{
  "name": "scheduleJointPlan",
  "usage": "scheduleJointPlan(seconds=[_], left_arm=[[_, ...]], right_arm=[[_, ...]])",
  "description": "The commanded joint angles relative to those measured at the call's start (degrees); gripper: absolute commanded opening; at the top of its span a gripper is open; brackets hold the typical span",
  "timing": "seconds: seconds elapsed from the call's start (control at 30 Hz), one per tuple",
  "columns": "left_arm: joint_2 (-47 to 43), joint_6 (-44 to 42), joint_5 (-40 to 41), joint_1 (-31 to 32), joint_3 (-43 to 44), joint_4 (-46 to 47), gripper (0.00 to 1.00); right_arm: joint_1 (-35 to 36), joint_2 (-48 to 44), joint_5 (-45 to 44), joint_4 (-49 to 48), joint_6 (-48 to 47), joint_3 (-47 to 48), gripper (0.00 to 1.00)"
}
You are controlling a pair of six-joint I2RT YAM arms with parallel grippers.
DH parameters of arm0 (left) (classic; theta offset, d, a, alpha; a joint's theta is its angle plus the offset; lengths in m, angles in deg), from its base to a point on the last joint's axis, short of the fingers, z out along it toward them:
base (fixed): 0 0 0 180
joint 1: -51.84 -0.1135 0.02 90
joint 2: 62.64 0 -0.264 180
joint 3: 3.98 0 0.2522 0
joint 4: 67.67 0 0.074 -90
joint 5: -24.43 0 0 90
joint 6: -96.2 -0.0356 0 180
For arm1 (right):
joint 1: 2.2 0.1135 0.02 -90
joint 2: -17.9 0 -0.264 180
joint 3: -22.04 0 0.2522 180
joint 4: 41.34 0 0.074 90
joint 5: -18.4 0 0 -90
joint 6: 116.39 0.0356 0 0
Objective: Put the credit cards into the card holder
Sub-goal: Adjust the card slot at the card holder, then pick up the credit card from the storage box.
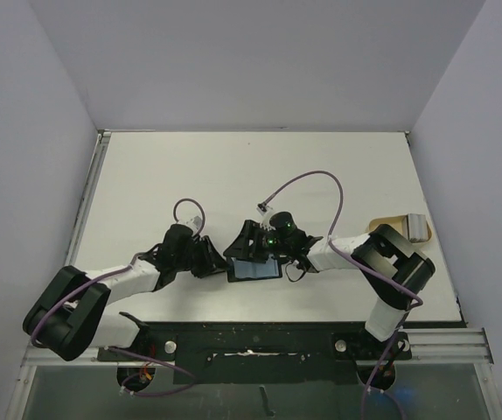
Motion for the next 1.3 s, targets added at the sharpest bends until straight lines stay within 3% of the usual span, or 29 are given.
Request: scheduleJointPlan(seconds=[0.0, 0.23, 0.4, 0.6, 0.8, 0.97, 1.27], left_arm=[[-5.29, 0.33, 0.48, -1.36, -0.02, -0.57, 0.29], [-9.87, 0.44, 0.57, -2.26, 0.65, -1.88, 0.36], [-10.54, -0.89, -0.74, -2.31, 1.59, -1.13, 0.40], [-11.02, -2.71, -5.62, -2.23, 3.05, 1.86, 0.41], [-7.32, -2.55, -12.72, -2.13, 4.18, 7.74, 0.41], [-2.04, -1.24, -16.31, -1.66, 5.03, 12.88, 0.37], [4.32, -3.45, -15.13, -1.34, 7.21, 8.40, 0.36]], right_arm=[[-0.12, -1.02, 1.97, -5.86, 1.08, 1.24, 0.59], [-1.91, -3.63, 1.39, -0.31, -1.80, 1.07, 0.53], [-3.97, -9.41, -5.19, 17.39, -11.00, 5.09, 0.49], [-6.35, -14.00, -23.57, 42.31, -25.92, 15.71, 0.52], [-9.46, -15.12, -45.86, 58.87, -35.81, 24.40, 0.55], [-18.91, -15.67, -49.81, 62.00, -43.30, 26.72, 0.56], [-36.91, -12.13, -53.63, 62.92, -52.63, 29.23, 0.58]])
